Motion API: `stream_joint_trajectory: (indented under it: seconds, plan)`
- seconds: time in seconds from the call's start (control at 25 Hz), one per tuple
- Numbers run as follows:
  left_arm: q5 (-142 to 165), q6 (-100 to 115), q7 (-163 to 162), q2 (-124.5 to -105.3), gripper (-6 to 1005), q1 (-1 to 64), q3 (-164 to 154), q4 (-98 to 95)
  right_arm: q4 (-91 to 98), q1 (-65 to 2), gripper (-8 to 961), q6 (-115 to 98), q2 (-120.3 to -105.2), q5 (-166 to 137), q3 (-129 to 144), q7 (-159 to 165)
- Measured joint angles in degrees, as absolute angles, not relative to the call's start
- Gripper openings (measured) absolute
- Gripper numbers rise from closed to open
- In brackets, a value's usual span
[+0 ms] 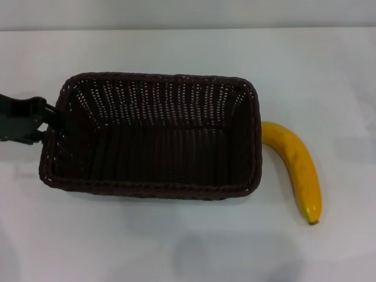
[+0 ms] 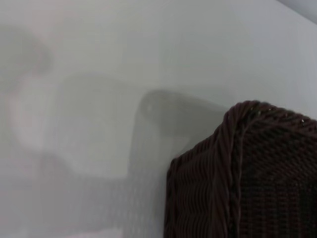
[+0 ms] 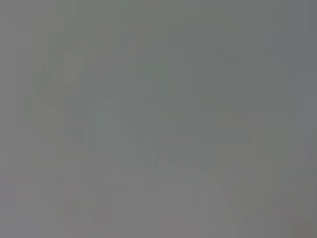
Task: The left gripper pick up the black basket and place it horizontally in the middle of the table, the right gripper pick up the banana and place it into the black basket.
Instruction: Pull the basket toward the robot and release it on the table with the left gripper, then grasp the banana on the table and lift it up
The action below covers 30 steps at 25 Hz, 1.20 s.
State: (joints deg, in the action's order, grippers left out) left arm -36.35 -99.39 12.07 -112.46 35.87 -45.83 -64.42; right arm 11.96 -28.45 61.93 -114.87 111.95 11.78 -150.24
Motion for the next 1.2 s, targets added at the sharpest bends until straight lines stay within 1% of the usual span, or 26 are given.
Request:
stream_joint_trajectory:
  seconds: [0.16,0.24,0.28,0.36,0.44,0.48,0.6,0.72,0.76,0.92,0.96,1.0,1.04,1.08,1.2]
  plan:
    - [-36.17,-99.41,13.50,-112.39,481,35.86,-45.76,-64.64,12.60,-28.45,843,61.88,-114.91,111.85,11.79,-150.21]
    - [-36.16,-99.20,13.99,-112.33,579,35.86,-45.65,-64.69,13.53,-28.26,843,61.76,-114.95,111.73,12.30,-149.77]
    - [-36.20,-97.98,16.61,-111.74,629,35.69,-44.13,-64.62,14.32,-28.03,843,61.68,-114.96,111.66,13.04,-149.05]
    - [-36.31,-97.24,18.00,-111.43,727,35.59,-42.94,-64.50,18.04,-26.88,843,60.94,-114.89,111.30,16.57,-144.77]
    - [-36.54,-95.52,21.60,-111.22,764,35.50,-40.53,-64.37,21.06,-25.96,843,59.95,-114.73,110.75,19.25,-141.13]
    - [-36.65,-94.61,23.38,-111.19,783,35.46,-39.42,-64.34,29.26,-23.62,843,56.12,-114.06,107.56,25.84,-131.01]
    - [-38.35,-90.84,31.23,-111.70,839,34.75,-35.59,-64.34,38.19,-21.63,843,52.46,-112.84,101.01,31.77,-117.87]
    - [-45.27,-86.98,39.67,-112.09,895,32.36,-32.70,-63.81,46.91,-21.17,843,51.98,-111.00,89.75,34.67,-101.23]
    - [-48.23,-85.72,42.74,-112.16,895,31.50,-32.09,-63.57,50.16,-21.42,843,52.94,-110.31,84.57,34.81,-94.81]
    - [-62.38,-81.47,54.89,-113.27,895,27.37,-29.41,-62.82,60.27,-24.21,843,59.72,-108.53,63.57,34.87,-73.94]
    - [-68.88,-79.82,60.95,-114.03,894,25.18,-28.47,-62.09,62.55,-25.97,843,62.63,-108.14,56.91,34.93,-67.96]
    - [-73.36,-78.84,65.15,-114.48,894,23.73,-27.93,-61.13,63.48,-27.12,843,64.38,-107.91,53.60,34.91,-65.17]
    - [-73.36,-78.84,65.15,-114.48,894,23.73,-27.93,-61.13,64.77,-28.99,843,67.84,-107.64,48.07,35.00,-61.27]
    - [-83.72,-77.50,75.51,-115.50,894,20.71,-27.33,-57.53,65.31,-30.30,843,70.26,-107.46,44.91,35.00,-59.23]
    - [-91.60,-77.36,85.06,-115.99,894,19.33,-27.14,-52.25,66.14,-34.83,843,79.16,-107.21,36.44,35.11,-53.41]
